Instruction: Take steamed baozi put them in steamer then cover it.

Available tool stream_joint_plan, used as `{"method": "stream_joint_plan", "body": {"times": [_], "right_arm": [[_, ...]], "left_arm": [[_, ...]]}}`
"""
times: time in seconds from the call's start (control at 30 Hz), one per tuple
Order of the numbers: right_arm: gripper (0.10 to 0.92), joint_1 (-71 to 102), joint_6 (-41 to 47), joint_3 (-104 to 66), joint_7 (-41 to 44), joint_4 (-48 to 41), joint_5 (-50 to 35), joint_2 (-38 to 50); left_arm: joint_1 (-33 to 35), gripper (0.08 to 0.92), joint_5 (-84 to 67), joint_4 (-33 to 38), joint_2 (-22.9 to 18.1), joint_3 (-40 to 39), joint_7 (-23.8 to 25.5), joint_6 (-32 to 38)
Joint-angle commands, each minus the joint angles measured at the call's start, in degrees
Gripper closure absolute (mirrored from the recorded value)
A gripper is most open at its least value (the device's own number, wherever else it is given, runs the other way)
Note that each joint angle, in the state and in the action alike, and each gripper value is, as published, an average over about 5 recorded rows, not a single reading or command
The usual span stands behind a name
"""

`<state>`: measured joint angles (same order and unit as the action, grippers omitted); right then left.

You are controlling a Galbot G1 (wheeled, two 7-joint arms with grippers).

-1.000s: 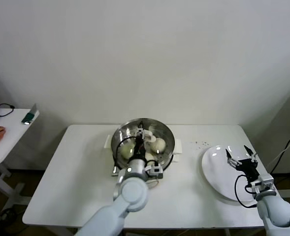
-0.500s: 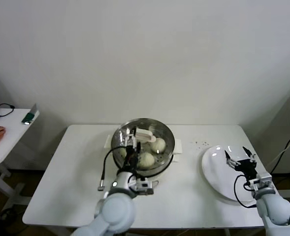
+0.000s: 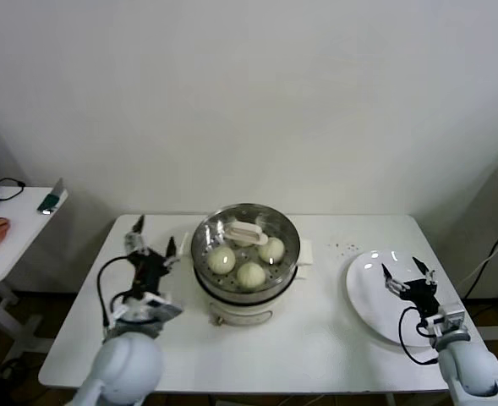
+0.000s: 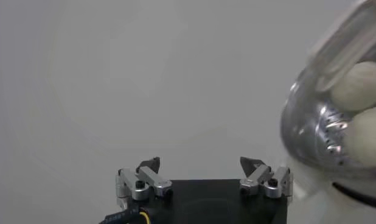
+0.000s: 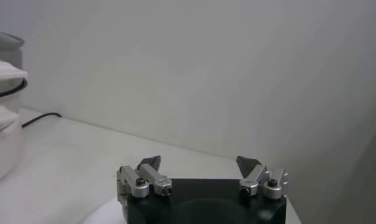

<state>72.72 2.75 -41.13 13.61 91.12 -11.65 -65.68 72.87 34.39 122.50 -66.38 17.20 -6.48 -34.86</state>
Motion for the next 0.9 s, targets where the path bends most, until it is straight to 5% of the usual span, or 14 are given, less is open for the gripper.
{"method": "stream_joint_plan", "body": {"times": [0.03,0.4,0.9], "right_arm": [[0.203,0.5,-1.3,0.5,0.8,1.1,0.0,-1.4],[0.203,1.3,-3.7,1.1,2.1,1.4,-0.6,-2.7],[0.203,0.7,-4.4,0.6,3.3,1.1,-1.1,-3.6]], "left_arm": [[16.6,0.177,-41.0,-6.8,-4.6,24.6,-9.4,39.1],[14.7,0.177,-41.6,-17.7,-9.8,22.0,-3.7,42.8],[14.6,0.177,-40.9,-15.5,-9.4,21.4,-1.1,40.9]]}}
